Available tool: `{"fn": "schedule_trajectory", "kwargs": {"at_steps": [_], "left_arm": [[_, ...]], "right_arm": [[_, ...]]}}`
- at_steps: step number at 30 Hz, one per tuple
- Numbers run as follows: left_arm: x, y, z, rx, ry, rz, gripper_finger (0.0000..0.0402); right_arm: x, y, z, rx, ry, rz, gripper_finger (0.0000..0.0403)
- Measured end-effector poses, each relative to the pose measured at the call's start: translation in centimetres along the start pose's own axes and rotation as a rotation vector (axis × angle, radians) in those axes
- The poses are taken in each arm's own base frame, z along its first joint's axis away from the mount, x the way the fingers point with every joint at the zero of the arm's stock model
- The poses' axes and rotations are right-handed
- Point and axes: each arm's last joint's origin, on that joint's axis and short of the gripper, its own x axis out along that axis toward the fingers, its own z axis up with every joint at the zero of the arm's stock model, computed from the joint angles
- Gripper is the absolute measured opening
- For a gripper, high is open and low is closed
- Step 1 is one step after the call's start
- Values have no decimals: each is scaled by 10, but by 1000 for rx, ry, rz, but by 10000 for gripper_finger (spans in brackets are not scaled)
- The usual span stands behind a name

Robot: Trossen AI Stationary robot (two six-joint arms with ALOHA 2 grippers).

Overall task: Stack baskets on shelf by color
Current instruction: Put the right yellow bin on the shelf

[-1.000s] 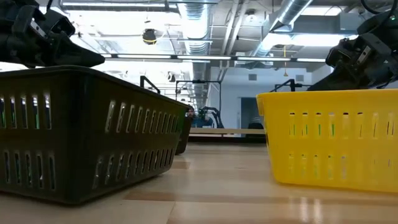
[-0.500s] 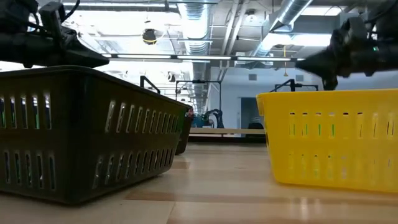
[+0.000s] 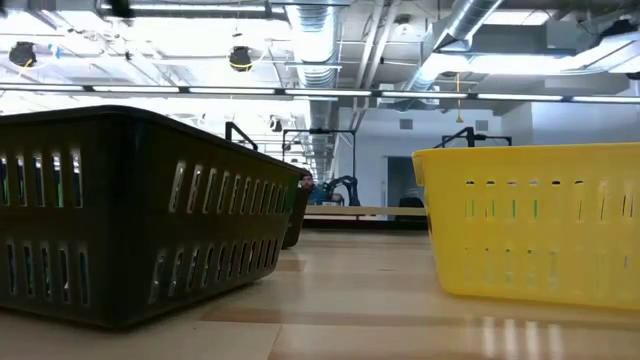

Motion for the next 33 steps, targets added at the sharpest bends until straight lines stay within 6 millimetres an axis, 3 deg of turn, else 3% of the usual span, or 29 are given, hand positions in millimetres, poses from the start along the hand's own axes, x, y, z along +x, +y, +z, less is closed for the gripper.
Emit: {"fn": "schedule_trajectory", "kwargs": {"at_steps": [3,7,11,15,18,21,24,27,33], "left_arm": [[23,-14,35,139,33,-84,12],[51,-25,62,260,200,-75,61],[72,-28,77,338,376,63,127],[84,-31,83,384,524,101,173],[89,-31,82,388,609,150,187],[92,-29,78,379,676,224,189],[92,-27,69,383,742,269,189],[95,-27,63,378,782,280,189],[101,-27,56,383,803,278,189]], "right_arm": [[39,6,34,-90,134,12,64],[81,7,64,-138,388,-108,81],[108,6,86,-156,633,-276,111],[123,4,92,-166,902,-435,149],[129,1,83,-124,1104,-530,173],[130,1,62,-38,1331,-603,185],[131,3,31,90,1549,-656,184],[134,12,-2,245,1659,-567,176],[124,26,-59,314,1891,-607,164]]}}
